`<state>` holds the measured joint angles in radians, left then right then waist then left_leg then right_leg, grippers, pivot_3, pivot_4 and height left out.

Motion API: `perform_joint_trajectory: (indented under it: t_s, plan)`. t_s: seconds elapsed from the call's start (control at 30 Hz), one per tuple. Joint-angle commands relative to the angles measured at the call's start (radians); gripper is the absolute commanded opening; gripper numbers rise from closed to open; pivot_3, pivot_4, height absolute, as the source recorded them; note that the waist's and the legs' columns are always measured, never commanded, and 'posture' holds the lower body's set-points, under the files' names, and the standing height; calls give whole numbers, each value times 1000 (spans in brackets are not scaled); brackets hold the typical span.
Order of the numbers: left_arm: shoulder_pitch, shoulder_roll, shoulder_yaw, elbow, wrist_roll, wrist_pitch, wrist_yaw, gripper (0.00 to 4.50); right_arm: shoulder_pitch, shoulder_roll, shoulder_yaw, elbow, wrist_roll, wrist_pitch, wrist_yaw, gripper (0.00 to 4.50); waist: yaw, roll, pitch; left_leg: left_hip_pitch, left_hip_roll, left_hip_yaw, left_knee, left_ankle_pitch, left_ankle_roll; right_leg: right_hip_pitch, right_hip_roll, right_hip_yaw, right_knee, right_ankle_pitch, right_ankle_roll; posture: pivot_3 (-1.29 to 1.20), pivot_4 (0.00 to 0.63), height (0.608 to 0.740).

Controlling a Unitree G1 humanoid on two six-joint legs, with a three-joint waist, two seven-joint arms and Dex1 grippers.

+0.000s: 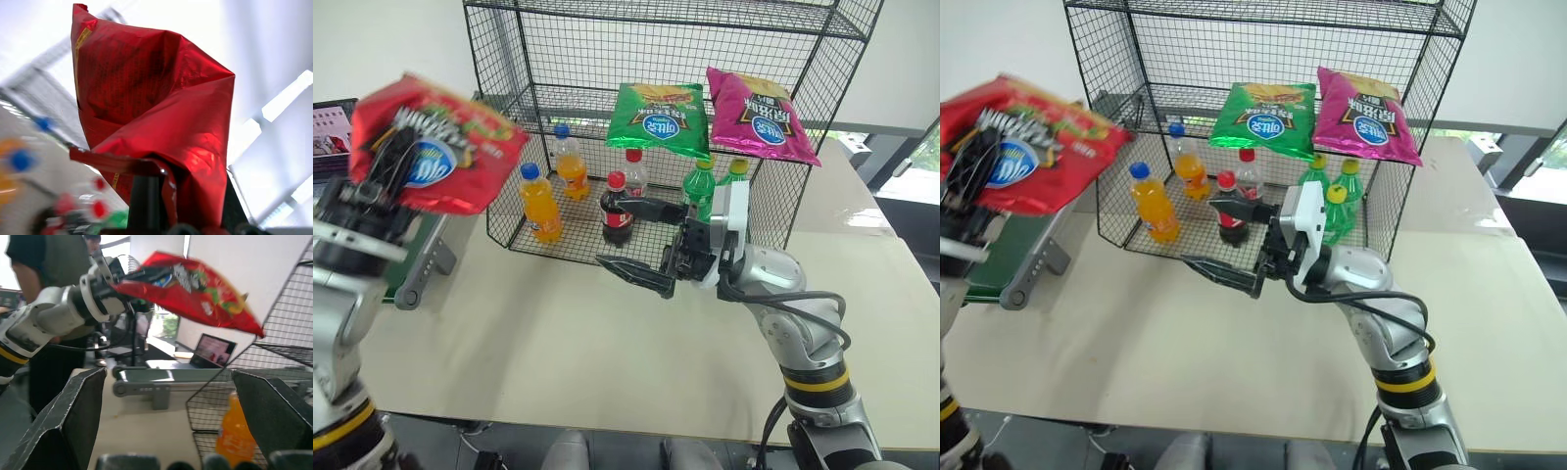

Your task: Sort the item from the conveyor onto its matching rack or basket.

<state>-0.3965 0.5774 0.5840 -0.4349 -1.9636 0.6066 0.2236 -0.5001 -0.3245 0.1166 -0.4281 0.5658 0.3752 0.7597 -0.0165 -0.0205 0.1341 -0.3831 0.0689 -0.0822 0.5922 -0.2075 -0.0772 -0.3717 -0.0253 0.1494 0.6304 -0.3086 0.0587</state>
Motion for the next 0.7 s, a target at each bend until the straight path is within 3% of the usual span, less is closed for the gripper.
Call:
perform_joint_trajectory:
  t_s: [0.03,0.2,0.4,0.7]
  plan:
    - [-120,-5,-79,88,-9,19,-15,75,-19,16,-53,-79,-26,-38,-83,4500,-1,0,0,0,0,0,0,0,0,0,0,0,0,0,0,0,150,740]
    - [-277,-42,-163,332,46,23,-85,75,-75,41,-91,-116,-52,-37,-197,4500,-3,1,1,1,0,0,-1,1,-1,0,0,0,2,0,0,0,150,740]
    - [-425,-107,-157,662,187,-1,-144,75,-70,54,-85,-138,-111,-38,-286,4500,2,1,1,0,0,0,-1,1,-1,-1,0,-1,0,0,0,0,150,740]
    - [-505,-189,-139,727,304,19,-104,75,-41,61,-72,-155,-148,-41,-323,4500,3,1,1,-1,0,0,-1,2,-2,-1,0,-1,1,0,0,0,150,740]
